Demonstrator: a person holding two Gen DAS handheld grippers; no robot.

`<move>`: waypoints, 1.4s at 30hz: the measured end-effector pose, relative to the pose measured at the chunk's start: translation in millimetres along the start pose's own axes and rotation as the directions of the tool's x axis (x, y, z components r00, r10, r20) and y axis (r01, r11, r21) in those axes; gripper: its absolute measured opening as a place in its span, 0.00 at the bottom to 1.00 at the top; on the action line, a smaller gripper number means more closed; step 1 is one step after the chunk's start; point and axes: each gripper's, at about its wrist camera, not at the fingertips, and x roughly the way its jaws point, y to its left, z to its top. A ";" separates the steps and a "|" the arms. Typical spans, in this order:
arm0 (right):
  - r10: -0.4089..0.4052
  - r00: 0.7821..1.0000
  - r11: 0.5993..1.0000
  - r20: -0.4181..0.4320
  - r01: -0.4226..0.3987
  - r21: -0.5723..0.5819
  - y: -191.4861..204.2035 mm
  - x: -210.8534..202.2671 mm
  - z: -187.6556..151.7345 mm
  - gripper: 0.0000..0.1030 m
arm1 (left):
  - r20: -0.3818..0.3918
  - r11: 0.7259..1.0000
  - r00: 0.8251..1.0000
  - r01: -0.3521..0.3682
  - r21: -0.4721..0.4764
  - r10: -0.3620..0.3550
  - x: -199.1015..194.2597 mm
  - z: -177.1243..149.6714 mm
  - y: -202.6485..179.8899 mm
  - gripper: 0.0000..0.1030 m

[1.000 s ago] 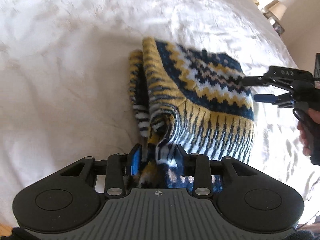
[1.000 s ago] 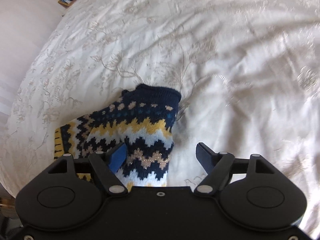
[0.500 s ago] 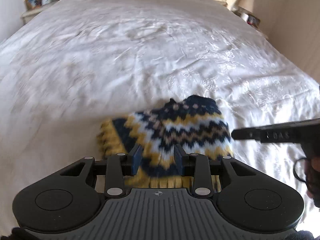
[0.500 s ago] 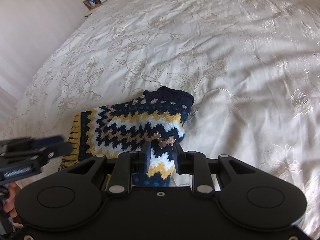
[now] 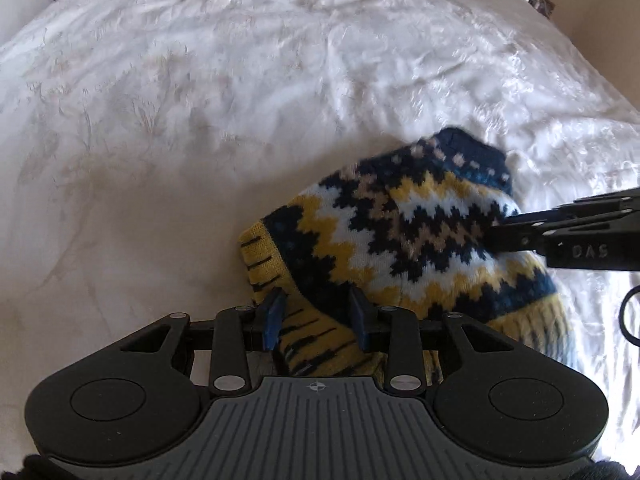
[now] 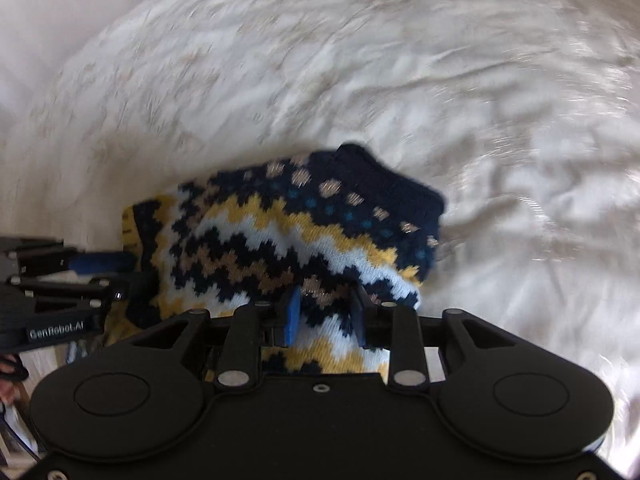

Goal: Fold small clothes

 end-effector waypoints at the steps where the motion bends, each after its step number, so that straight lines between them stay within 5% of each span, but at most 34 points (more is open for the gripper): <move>1: -0.014 1.000 1.000 0.025 0.013 0.011 -0.4 -10.2 -1.7 0.39 | 0.018 1.000 1.000 0.000 0.006 0.000 -5.3 3.0 -2.1 0.33; 6: -0.013 0.995 1.000 0.095 0.014 -0.009 15.9 -50.3 -19.9 0.39 | 0.126 0.997 0.991 0.037 0.070 -0.045 -28.3 8.8 -17.3 0.33; 12: -0.059 0.998 0.998 -0.017 0.059 0.003 33.0 -18.7 -49.2 0.43 | -0.023 0.992 1.000 0.010 0.128 -0.007 11.8 -7.3 -15.2 0.38; 18: -0.058 0.998 0.998 0.006 0.058 0.038 29.3 -23.2 -56.8 0.45 | -0.009 0.990 0.999 0.046 0.135 -0.046 8.6 -9.5 -5.0 0.41; 21: -0.058 0.998 0.996 0.038 0.055 0.076 29.8 -40.7 -64.4 0.61 | 0.005 0.991 0.999 0.032 0.130 -0.033 -7.3 -12.2 -7.4 0.44; 24: -0.058 0.996 0.997 0.068 0.055 0.049 42.0 -59.8 -84.1 0.63 | 0.028 0.992 0.999 0.026 0.127 -0.030 -25.5 -22.8 -9.8 0.46; 35: -0.077 0.990 0.996 -0.117 0.082 0.042 47.5 -43.6 -147.3 0.69 | -0.007 0.993 0.999 0.032 0.115 -0.032 -21.8 -61.1 -10.2 0.55; 42: -0.067 0.998 0.994 0.015 0.066 0.087 39.4 -83.5 -146.5 0.83 | 0.068 0.994 0.997 0.016 0.107 -0.023 -55.0 -60.6 -15.2 0.59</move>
